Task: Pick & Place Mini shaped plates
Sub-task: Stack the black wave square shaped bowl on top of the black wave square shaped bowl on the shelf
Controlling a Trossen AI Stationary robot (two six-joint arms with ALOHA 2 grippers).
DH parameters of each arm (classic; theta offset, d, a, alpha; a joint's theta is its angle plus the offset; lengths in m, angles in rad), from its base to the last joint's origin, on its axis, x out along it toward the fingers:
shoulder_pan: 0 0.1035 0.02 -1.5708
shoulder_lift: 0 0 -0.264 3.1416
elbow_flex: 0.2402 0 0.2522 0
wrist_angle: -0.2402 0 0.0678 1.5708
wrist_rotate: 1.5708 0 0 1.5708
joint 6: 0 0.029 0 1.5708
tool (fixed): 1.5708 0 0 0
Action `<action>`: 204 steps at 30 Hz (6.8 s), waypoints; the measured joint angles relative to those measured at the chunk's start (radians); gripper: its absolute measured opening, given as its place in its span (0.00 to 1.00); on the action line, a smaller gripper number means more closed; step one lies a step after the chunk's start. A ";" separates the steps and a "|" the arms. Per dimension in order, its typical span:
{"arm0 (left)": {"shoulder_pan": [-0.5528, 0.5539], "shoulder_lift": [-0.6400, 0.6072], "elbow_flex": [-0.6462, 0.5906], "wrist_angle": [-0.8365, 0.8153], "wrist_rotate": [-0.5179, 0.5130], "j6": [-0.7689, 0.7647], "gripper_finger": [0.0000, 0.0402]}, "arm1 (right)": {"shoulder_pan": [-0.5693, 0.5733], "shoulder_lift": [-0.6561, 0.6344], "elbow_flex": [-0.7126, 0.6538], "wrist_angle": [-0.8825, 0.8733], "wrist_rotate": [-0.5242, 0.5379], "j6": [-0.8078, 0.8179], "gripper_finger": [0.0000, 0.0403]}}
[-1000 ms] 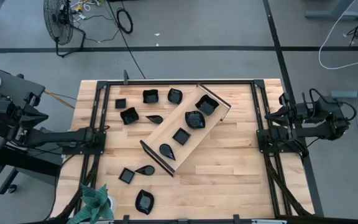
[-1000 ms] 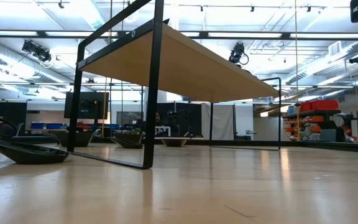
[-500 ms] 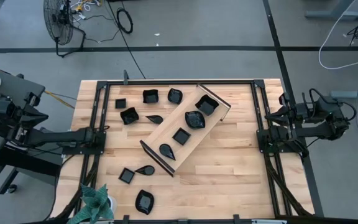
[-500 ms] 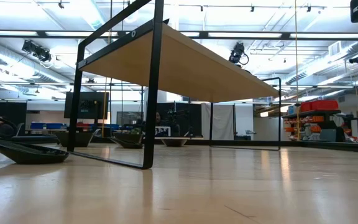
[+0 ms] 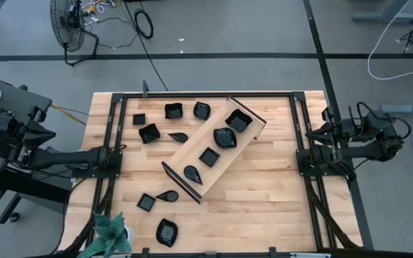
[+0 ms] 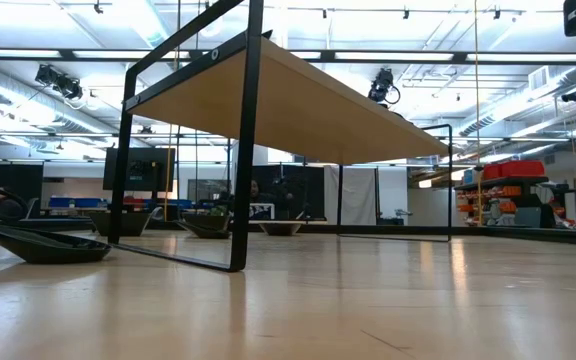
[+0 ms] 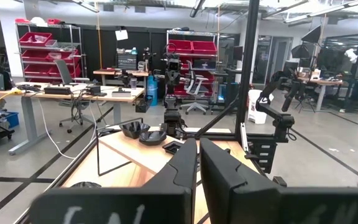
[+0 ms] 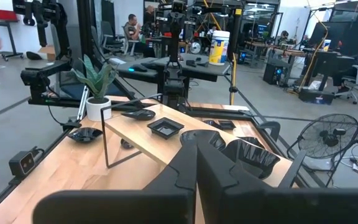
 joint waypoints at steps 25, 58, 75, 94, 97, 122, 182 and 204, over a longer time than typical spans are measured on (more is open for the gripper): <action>0.000 0.000 0.000 0.017 -0.040 0.031 0.06 | 0.000 0.000 0.000 0.000 0.000 0.000 0.03; 0.000 0.000 -0.003 0.073 -0.112 0.029 0.02 | 0.000 0.000 0.000 0.000 0.000 0.000 0.03; 0.000 0.000 -0.037 0.124 -0.221 0.057 0.01 | 0.000 0.000 0.000 0.000 0.000 0.000 0.03; 0.010 0.156 -0.094 0.186 -0.158 0.133 0.00 | 0.000 0.000 0.001 0.000 0.000 0.000 0.03; 0.021 0.190 -0.094 0.207 -0.160 0.181 0.00 | 0.000 0.000 0.001 0.000 0.000 0.000 0.03; 0.296 0.497 -0.094 0.293 -0.080 0.148 0.01 | 0.000 0.000 0.001 0.000 0.000 0.000 0.03; 0.642 1.396 -0.094 0.304 -0.035 -0.360 0.62 | 0.000 0.000 0.000 0.000 0.000 0.000 0.03; 0.524 1.572 -0.094 0.306 -0.328 -0.907 0.62 | 0.000 0.000 0.000 0.000 0.000 0.000 0.03</action>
